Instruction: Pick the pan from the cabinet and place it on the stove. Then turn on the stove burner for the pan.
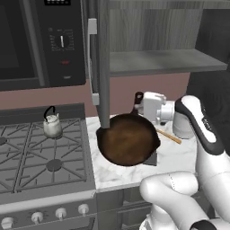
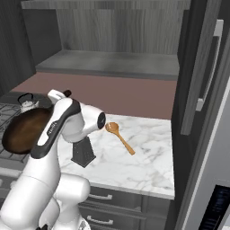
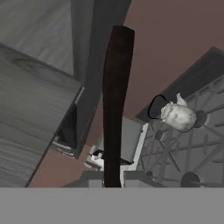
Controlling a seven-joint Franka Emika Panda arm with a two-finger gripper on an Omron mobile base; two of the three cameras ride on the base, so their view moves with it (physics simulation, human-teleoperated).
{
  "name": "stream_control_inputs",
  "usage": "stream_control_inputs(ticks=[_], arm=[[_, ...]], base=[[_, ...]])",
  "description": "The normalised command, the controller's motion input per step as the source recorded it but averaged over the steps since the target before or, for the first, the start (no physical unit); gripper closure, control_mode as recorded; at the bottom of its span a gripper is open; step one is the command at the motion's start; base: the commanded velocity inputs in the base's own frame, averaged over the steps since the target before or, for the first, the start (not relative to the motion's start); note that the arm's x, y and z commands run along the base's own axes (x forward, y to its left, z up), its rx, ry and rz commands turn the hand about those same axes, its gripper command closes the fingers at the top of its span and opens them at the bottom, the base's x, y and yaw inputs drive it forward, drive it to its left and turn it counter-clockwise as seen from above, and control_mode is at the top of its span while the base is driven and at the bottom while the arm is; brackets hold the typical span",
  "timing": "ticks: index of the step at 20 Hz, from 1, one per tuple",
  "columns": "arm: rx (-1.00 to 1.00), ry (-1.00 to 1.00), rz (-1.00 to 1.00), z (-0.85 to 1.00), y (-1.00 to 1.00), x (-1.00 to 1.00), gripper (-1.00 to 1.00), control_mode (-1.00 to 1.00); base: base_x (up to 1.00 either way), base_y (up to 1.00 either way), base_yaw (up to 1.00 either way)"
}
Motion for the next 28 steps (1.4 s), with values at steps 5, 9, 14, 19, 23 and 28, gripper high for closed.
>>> stream_control_inputs(ticks=[5,9,14,19,23,28], arm=[[0.06,0.00,0.03,-0.35,0.45,0.00,1.00,-1.00],[0.07,0.00,0.00,-0.34,0.44,0.04,1.00,-1.00],[0.08,0.00,-0.01,-0.30,0.38,0.03,1.00,-1.00],[0.07,0.00,-0.06,-0.27,0.37,0.02,1.00,-1.00],[0.02,0.00,-0.09,-0.27,0.37,0.03,1.00,-1.00],[0.00,0.00,-0.11,-0.26,0.37,0.07,1.00,-1.00]], base=[[0.00,0.00,0.00],[0.00,0.00,0.00],[0.00,0.00,0.00],[0.00,0.00,0.00],[0.00,0.00,0.00],[0.00,0.00,0.00]])
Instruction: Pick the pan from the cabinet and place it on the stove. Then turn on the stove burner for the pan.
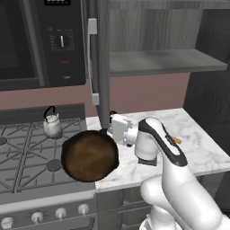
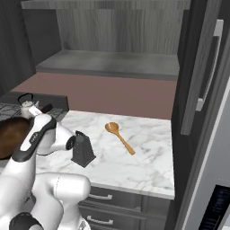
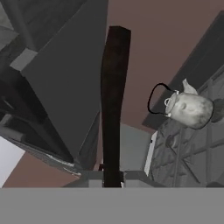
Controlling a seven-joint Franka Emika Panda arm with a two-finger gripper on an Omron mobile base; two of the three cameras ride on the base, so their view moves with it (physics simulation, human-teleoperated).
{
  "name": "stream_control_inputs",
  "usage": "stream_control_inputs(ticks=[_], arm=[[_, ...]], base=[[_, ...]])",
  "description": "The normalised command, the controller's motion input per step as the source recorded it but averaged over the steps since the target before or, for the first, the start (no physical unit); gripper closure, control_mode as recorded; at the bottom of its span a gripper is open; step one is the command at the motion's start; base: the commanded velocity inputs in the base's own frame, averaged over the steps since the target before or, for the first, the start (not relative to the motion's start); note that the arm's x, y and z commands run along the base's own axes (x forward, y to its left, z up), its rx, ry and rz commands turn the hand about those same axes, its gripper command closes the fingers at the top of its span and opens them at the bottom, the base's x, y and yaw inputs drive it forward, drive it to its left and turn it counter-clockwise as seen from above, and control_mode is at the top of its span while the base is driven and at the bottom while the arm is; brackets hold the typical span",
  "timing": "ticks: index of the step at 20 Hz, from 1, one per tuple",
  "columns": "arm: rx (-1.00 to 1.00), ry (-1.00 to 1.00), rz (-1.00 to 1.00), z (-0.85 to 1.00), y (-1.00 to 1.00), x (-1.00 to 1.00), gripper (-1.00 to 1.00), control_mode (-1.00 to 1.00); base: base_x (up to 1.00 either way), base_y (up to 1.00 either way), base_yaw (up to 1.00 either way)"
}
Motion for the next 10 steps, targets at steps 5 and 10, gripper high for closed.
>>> stream_control_inputs(ticks=[5,10], arm=[[0.00,0.00,-0.06,-0.15,0.22,0.03,1.00,-1.00],[0.00,0.00,0.00,-0.14,0.11,0.05,1.00,-1.00]], base=[[0.00,0.00,0.00],[0.00,0.00,0.00]])
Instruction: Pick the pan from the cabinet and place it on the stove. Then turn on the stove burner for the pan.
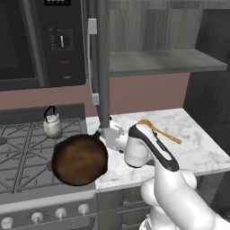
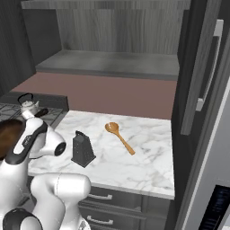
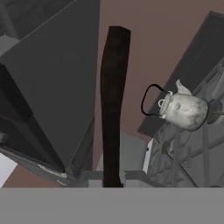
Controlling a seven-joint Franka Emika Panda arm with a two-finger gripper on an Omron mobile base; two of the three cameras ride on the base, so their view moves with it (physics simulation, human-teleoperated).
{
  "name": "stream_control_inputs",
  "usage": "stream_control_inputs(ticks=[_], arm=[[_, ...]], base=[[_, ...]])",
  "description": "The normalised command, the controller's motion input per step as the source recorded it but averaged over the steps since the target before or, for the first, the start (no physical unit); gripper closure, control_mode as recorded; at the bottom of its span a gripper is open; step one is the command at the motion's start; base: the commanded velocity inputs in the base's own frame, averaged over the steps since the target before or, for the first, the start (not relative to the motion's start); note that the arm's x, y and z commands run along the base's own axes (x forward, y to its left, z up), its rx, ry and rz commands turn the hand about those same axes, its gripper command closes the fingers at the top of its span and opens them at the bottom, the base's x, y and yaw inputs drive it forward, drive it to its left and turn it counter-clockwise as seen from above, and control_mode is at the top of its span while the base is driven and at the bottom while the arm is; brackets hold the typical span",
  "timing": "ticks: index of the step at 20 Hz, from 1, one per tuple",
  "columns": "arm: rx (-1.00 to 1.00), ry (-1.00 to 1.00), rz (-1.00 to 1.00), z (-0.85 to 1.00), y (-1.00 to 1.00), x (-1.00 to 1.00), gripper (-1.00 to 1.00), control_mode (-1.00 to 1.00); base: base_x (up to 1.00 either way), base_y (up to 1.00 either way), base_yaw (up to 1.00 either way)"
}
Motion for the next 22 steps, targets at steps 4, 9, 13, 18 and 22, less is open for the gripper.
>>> stream_control_inputs(ticks=[4,9,13,18,22], arm=[[0.00,0.00,-0.02,-0.19,0.12,0.09,1.00,-1.00],[0.02,-0.01,-0.06,-0.24,0.15,0.12,1.00,-1.00],[0.03,-0.05,-0.10,-0.26,0.19,0.11,1.00,-1.00],[0.06,-0.09,-0.11,-0.29,0.21,0.08,1.00,-1.00],[0.07,-0.10,-0.12,-0.28,0.22,0.09,1.00,-1.00]], base=[[0.00,0.00,0.00],[0.00,0.00,0.00],[0.00,0.00,0.00],[0.00,0.00,0.00],[0.00,0.00,0.00]])
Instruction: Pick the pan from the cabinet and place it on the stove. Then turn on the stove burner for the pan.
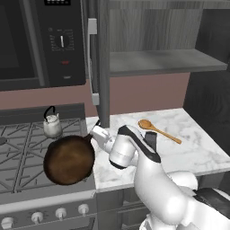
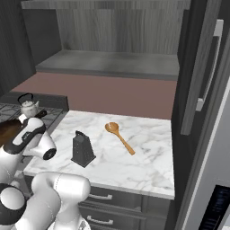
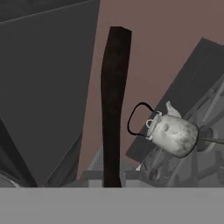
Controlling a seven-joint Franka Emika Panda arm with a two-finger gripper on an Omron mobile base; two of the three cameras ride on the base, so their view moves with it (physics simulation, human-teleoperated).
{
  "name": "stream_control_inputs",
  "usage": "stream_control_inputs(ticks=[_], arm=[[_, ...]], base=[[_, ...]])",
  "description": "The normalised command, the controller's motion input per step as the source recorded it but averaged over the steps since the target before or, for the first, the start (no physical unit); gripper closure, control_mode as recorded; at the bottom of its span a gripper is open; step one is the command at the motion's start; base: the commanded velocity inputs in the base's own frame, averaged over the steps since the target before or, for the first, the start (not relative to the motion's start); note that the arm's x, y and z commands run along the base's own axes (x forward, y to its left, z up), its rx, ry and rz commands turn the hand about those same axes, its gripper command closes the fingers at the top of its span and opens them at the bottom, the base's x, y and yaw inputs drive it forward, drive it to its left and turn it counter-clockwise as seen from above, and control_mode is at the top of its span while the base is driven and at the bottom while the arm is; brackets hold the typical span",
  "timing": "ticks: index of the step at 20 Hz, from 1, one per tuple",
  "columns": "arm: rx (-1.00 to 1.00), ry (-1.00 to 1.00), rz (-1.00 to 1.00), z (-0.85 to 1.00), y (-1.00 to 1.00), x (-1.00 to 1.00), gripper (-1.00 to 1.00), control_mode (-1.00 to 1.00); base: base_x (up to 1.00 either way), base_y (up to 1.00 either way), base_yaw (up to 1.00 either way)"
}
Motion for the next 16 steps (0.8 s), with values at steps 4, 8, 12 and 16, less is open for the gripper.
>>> stream_control_inputs(ticks=[4,8,12,16], arm=[[0.07,-0.07,-0.12,-0.29,0.19,0.11,1.00,-1.00],[0.07,-0.05,-0.11,-0.34,0.22,0.06,1.00,-1.00],[0.05,-0.02,-0.09,-0.44,0.23,0.01,1.00,-1.00],[0.01,0.00,-0.07,-0.49,0.31,0.00,1.00,-1.00]], base=[[0.00,0.00,0.00],[0.00,0.00,0.00],[0.00,0.00,0.00],[0.00,0.00,0.00]])
